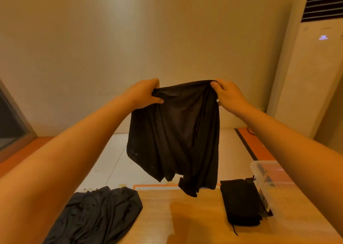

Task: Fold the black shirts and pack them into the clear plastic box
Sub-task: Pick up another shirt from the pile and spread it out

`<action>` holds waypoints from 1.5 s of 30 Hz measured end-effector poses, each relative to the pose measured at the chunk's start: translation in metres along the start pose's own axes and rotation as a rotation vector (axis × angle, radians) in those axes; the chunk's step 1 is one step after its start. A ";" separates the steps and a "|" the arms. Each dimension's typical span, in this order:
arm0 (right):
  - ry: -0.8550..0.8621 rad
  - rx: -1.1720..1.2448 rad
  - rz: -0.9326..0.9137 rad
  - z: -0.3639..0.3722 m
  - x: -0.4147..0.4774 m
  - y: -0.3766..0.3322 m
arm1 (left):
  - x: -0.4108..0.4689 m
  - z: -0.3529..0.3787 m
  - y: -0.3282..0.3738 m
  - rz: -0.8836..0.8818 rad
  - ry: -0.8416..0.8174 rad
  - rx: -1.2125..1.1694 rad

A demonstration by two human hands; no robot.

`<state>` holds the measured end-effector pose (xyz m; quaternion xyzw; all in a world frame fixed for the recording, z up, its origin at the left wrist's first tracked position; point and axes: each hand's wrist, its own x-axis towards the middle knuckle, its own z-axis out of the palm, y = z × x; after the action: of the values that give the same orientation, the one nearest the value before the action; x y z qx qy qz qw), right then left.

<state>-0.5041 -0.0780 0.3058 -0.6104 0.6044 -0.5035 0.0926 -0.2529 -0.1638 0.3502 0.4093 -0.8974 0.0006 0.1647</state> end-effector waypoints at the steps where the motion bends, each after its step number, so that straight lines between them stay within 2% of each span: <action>1: 0.020 0.001 0.005 0.000 0.002 0.000 | 0.002 -0.002 -0.002 -0.010 0.020 -0.021; 4: 0.085 -0.059 -0.014 0.003 0.004 0.000 | 0.003 -0.008 -0.004 -0.035 0.080 -0.180; 14: 0.171 0.031 0.058 -0.001 0.007 -0.002 | -0.024 -0.011 -0.057 -0.198 0.200 -0.158; 16: 0.057 -0.042 0.030 -0.002 0.001 -0.001 | -0.032 -0.013 -0.070 -0.253 0.232 -0.174; 20: -0.273 -0.355 -0.154 0.004 -0.014 -0.007 | -0.044 -0.014 -0.088 -0.341 0.321 -0.132; 23: -0.406 -0.585 -0.283 0.019 -0.019 -0.011 | -0.049 -0.013 -0.091 -0.397 0.420 -0.157; 25: -0.428 -0.732 -0.351 0.028 -0.020 -0.001 | -0.051 -0.015 -0.092 -0.418 0.485 -0.160; 27: -0.393 -0.773 -0.306 0.031 -0.022 0.015 | -0.055 -0.021 -0.096 -0.437 0.564 -0.164; 29: -0.354 -0.754 -0.187 0.030 -0.024 0.032 | -0.059 -0.028 -0.101 -0.450 0.613 -0.168; 35: -0.259 -0.531 0.087 0.043 -0.031 0.059 | -0.074 -0.029 -0.122 -0.490 0.595 -0.153; 38: -0.207 -0.496 0.124 0.045 -0.027 0.063 | -0.082 -0.027 -0.132 -0.528 0.583 -0.140; 45: -0.070 -0.599 0.160 0.033 -0.022 0.078 | -0.101 -0.031 -0.150 -0.631 0.595 -0.107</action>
<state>-0.5256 -0.0954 0.2225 -0.5778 0.7685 -0.2730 -0.0313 -0.0715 -0.1851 0.3299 0.6365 -0.6406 0.0213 0.4290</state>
